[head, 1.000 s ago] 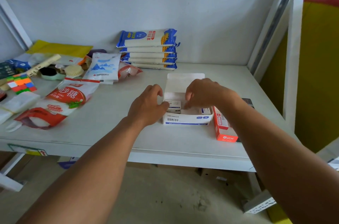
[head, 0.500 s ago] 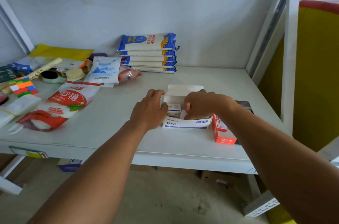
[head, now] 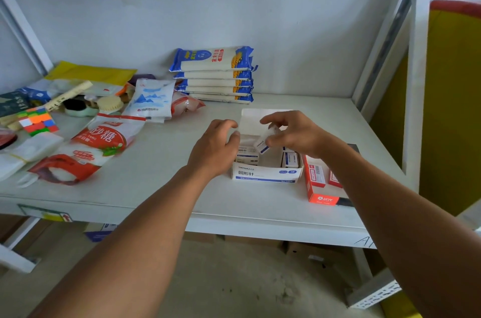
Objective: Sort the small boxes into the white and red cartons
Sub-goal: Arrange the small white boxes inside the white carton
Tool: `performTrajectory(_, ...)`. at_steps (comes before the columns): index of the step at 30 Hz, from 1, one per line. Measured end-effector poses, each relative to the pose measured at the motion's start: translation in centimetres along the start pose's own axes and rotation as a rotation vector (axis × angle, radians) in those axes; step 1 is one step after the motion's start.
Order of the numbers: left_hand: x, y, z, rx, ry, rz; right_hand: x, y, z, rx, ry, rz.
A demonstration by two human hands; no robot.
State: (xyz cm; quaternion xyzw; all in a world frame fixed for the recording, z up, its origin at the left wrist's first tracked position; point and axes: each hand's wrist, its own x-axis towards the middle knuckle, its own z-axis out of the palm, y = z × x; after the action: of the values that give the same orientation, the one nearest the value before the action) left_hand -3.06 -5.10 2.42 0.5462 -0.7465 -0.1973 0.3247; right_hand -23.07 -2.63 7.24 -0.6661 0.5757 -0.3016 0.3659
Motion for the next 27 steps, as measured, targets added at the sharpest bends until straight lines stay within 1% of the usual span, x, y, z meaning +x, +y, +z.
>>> performTrajectory(7, 0.2, -0.3, 0.0, -0.022, 0.007, -0.004, 0.0, 0.3, 0.3, 0.061, -0.025, -0.006)
performTrajectory(10, 0.0, -0.6, -0.2, -0.039, 0.008, -0.013, -0.2, 0.6, 0.3, 0.085, -0.041, -0.043)
performTrajectory(14, -0.1, -0.8, -0.2, -0.025, -0.005, -0.018, -0.3, 0.6, 0.6, 0.033, -0.027, -0.116)
performTrajectory(17, -0.2, -1.0, -0.2, -0.022, -0.012, -0.023, -0.4, 0.3, 0.7, 0.014, -0.032, -0.110)
performTrajectory(18, -0.2, -1.0, -0.2, -0.024, -0.013, -0.022, -0.4, 0.3, 0.8, -0.020, -0.038, -0.102)
performTrajectory(21, -0.1, -1.0, -0.3, -0.025, -0.009, -0.021, -0.3, -0.3, 1.2, -0.230, -0.033, -0.072)
performTrajectory(25, -0.1, -1.2, -0.2, -0.008, -0.009, -0.014, -0.3, -1.4, 1.6, -0.505, 0.072, 0.002)
performTrajectory(27, -0.2, -1.2, -0.2, -0.012, -0.015, -0.015, -0.3, -1.8, 2.0, -0.635, 0.064, 0.069)
